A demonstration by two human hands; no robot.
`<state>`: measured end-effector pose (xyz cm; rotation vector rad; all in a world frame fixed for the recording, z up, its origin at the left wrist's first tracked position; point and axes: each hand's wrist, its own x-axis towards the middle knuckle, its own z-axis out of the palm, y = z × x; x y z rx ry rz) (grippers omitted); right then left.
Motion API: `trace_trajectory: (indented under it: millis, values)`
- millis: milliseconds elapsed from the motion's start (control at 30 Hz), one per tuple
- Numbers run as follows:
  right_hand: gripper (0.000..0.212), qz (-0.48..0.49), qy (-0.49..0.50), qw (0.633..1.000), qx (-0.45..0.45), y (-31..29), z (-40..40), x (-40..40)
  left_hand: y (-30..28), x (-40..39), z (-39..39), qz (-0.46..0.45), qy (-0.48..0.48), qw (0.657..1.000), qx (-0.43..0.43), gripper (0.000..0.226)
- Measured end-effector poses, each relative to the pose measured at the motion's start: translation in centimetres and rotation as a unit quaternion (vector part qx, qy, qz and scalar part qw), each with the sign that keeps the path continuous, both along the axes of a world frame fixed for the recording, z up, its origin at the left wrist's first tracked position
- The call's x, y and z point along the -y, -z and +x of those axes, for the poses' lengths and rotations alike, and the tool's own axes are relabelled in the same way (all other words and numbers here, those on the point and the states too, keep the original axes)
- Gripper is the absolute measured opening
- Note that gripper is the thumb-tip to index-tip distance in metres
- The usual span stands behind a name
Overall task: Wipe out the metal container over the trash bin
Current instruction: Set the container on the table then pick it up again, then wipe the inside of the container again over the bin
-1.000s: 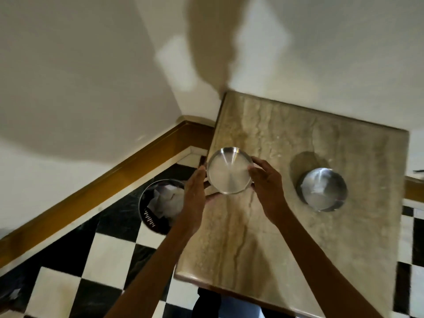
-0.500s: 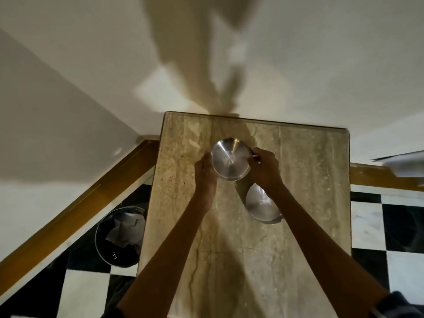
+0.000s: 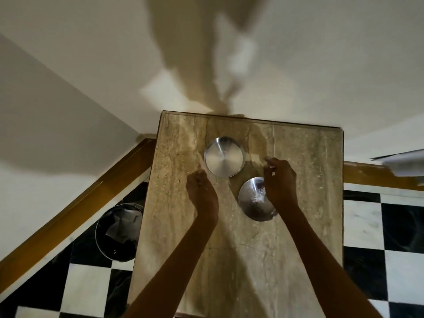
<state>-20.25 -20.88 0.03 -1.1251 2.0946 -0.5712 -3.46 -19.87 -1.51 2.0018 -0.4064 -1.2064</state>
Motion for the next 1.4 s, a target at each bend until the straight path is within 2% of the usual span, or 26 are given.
trace_trajectory:
  millis: [67, 133, 233, 333, 400, 467, 533, 600, 733, 800, 933, 1000, 1067, 1100, 1167, 1233, 1300, 1400]
  values:
    - [0.028, 0.041, -0.015, 0.999, -0.031, 0.3, -1.2, -1.7, -0.8, -1.9, -1.4, 0.071, -0.052, 0.992, -0.093, 0.014]
    - [0.028, 0.096, -0.04, 0.994, -0.033, 0.5, -1.9, -3.1, -1.6, -3.6, -2.8, 0.164, -0.065, 0.964, -0.198, 0.022]
    - [0.031, 0.112, -0.047, 0.993, -0.013, 0.5, -1.8, -4.2, -2.8, -4.5, -4.3, 0.218, -0.06, 0.928, -0.297, 0.024]
    - [0.033, 0.097, -0.03, 0.995, -0.002, 0.3, -1.5, -5.1, -2.9, -4.3, -4.5, 0.236, -0.076, 0.906, -0.342, 0.028]
    - [0.033, 0.09, -0.028, 0.995, 0.011, 0.0, -0.8, -5.7, -2.7, -4.5, -3.7, 0.248, -0.073, 0.889, -0.378, 0.038]
    - [0.032, 0.073, -0.027, 0.997, 0.027, -0.7, 0.2, -6.6, -2.5, -5.4, -2.4, 0.255, -0.069, 0.885, -0.383, 0.036]
    - [0.031, 0.052, -0.032, 0.997, 0.041, -1.7, 1.6, -7.7, -2.5, -6.9, -0.3, 0.243, -0.059, 0.887, -0.388, 0.029]
    - [0.031, 0.032, -0.053, 0.996, 0.057, -2.6, 3.6, -8.9, -2.6, -8.6, 2.6, 0.237, -0.079, 0.87, -0.424, 0.031]
    - [0.03, 0.018, -0.089, 0.991, 0.094, -3.6, 8.7, -10.8, -3.0, -11.7, 9.3, 0.218, -0.138, 0.833, -0.489, 0.069]
    - [0.03, 0.012, -0.094, 0.988, 0.125, -4.0, 11.7, -11.4, -3.9, -12.7, 12.5, 0.199, -0.148, 0.819, -0.517, 0.078]
    - [0.029, 0.049, -0.114, 0.971, 0.206, -3.8, 18.7, -12.4, -4.1, -14.4, 19.4, 0.125, -0.138, 0.817, -0.546, 0.064]
    - [0.043, 0.066, -0.131, 0.961, 0.233, -3.5, 22.1, -12.6, -3.9, -14.7, 22.7, 0.075, -0.124, 0.811, -0.567, 0.065]
    - [0.058, 0.073, -0.149, 0.957, 0.236, -2.8, 26.1, -12.5, -3.5, -15.3, 26.7, 0.061, -0.132, 0.801, -0.581, 0.07]
    - [0.059, 0.075, -0.163, 0.956, 0.231, -2.3, 28.5, -12.3, -3.0, -15.6, 29.1, 0.055, -0.134, 0.798, -0.586, 0.071]
    - [0.048, 0.083, -0.182, 0.951, 0.236, -1.3, 31.7, -11.5, -1.6, -15.7, 32.4, 0.052, -0.13, 0.793, -0.594, 0.073]
    - [0.027, 0.092, -0.206, 0.942, 0.249, 0.3, 35.0, -10.7, 0.3, -15.8, 35.3, 0.037, -0.134, 0.768, -0.625, 0.084]
    - [0.018, 0.101, -0.219, 0.938, 0.249, 1.9, 37.7, -10.0, 2.1, -15.5, 37.7, 0.031, -0.152, 0.752, -0.64, 0.091]
    - [0.024, 0.124, -0.217, 0.934, 0.255, 3.5, 40.0, -9.3, 4.1, -14.8, 39.4, 0.027, -0.161, 0.796, -0.583, 0.078]
